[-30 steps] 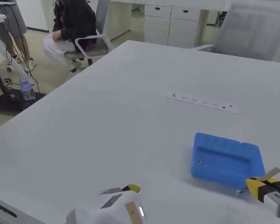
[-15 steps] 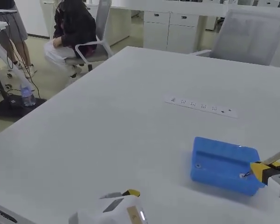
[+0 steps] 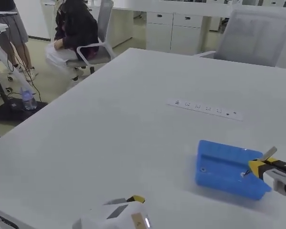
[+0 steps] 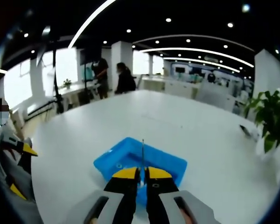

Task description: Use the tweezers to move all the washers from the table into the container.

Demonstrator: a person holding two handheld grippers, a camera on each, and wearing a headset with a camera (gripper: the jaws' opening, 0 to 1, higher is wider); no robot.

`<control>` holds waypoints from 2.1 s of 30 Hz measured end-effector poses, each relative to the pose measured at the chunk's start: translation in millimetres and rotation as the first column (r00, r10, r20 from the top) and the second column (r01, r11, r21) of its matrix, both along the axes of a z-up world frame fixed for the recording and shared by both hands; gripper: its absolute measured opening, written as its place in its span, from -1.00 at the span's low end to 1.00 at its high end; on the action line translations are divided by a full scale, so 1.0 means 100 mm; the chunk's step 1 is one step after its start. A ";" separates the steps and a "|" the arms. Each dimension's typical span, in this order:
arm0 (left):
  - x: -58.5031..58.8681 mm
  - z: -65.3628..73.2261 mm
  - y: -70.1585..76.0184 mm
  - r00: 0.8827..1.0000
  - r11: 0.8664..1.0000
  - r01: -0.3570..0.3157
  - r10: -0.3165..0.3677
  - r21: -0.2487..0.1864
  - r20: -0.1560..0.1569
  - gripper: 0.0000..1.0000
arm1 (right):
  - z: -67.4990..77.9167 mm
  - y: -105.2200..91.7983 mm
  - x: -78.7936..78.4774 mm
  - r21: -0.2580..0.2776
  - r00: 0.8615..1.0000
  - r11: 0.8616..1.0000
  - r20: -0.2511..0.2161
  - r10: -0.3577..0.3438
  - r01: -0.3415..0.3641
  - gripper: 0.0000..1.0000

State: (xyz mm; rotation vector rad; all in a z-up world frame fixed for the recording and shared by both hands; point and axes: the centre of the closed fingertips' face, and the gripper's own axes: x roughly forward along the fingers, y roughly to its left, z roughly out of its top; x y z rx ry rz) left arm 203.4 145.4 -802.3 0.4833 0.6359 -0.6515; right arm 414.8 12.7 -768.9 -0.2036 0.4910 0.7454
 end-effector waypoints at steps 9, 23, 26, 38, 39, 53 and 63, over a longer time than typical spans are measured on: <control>0.00 -0.01 0.01 1.000 1.000 -0.004 0.004 -0.001 -0.005 0.55 | -0.25 0.04 0.11 -0.033 0.999 0.999 -0.034 -0.009 0.007 -0.94; 0.02 0.02 0.00 1.000 1.000 -0.011 0.011 -0.023 -0.001 0.55 | -0.46 0.03 0.12 -0.075 0.997 0.997 -0.075 -0.009 0.003 -0.94; 0.02 0.01 0.00 1.000 1.000 -0.008 0.008 -0.018 -0.002 0.55 | -0.46 0.01 0.11 -0.074 0.997 0.997 -0.080 -0.013 0.008 -0.94; 0.06 0.14 -0.03 1.000 0.996 -0.017 0.018 -0.088 0.015 0.34 | -0.07 -0.02 0.03 -0.005 0.999 1.000 -0.026 -0.027 0.027 -0.93; 0.07 0.18 -0.05 1.000 0.994 -0.016 0.018 -0.111 0.018 0.28 | -0.01 0.01 -0.03 0.008 1.000 1.000 -0.020 -0.004 0.004 -0.94; 0.31 0.76 -0.39 0.995 0.966 0.090 -0.076 -0.242 0.069 -0.53 | 0.21 0.10 -0.72 -0.046 0.972 0.971 -0.012 0.235 -0.235 -0.94; 0.42 1.20 -0.73 0.978 0.928 0.205 -0.180 -0.312 0.107 -0.75 | 0.50 0.22 -1.16 -0.041 0.927 0.927 -0.004 0.374 -0.374 -0.94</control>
